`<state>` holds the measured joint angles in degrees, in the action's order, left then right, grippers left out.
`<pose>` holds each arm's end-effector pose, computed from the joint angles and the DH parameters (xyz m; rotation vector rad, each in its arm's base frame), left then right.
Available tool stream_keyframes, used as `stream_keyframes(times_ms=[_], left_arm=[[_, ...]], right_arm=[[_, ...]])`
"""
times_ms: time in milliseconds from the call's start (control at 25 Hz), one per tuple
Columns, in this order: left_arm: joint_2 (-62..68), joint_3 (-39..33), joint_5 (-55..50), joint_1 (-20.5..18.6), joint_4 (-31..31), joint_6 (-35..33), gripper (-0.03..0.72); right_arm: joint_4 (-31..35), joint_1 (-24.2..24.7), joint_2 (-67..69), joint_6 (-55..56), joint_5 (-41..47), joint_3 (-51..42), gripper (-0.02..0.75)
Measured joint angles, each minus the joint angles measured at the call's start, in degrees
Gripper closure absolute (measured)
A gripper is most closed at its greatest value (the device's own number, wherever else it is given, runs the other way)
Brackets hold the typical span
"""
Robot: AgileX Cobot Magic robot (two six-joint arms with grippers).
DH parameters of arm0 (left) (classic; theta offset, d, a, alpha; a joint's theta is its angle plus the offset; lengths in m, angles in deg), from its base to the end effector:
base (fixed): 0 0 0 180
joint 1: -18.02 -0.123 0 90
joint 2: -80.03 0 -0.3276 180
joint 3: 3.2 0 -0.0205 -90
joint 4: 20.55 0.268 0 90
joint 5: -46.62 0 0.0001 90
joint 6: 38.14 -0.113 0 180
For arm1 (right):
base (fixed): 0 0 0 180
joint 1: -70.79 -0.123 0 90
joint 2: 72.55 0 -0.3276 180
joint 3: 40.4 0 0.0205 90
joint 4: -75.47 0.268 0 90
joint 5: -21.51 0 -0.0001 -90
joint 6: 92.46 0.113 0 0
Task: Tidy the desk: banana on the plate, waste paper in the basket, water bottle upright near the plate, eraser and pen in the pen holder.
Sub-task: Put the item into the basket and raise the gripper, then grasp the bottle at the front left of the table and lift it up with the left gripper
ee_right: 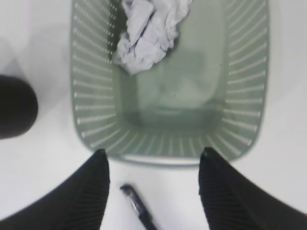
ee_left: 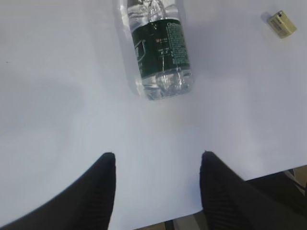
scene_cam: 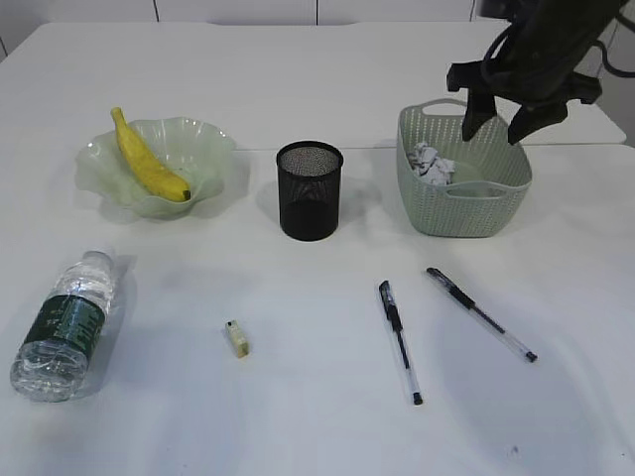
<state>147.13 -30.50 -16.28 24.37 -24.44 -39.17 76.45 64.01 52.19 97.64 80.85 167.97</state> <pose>0.1829 -0.0272 0.3206 0.1510 2.7425 -0.1170 0.4980 0.0609 0.2798 0.0864 2.7212 0.1083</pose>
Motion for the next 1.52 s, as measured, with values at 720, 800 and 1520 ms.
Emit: stream_keyframes(times_ms=[720,800,1520], left_arm=[[0.97,0.00,10.17,0.00,-1.41,0.00,0.298],[3.10,0.00,10.17,0.00,-1.51,0.00,0.294],[26.06,1.28,24.49,0.33,-5.20,1.03,0.156]], right_arm=[[-1.78,-8.26,-19.30,-4.60,10.53,-23.61,0.321],[-1.78,-9.11,-23.67,-4.47,9.66,-29.49,0.321],[-2.69,-9.45,-44.86,-4.00,11.15,-38.88,0.321]])
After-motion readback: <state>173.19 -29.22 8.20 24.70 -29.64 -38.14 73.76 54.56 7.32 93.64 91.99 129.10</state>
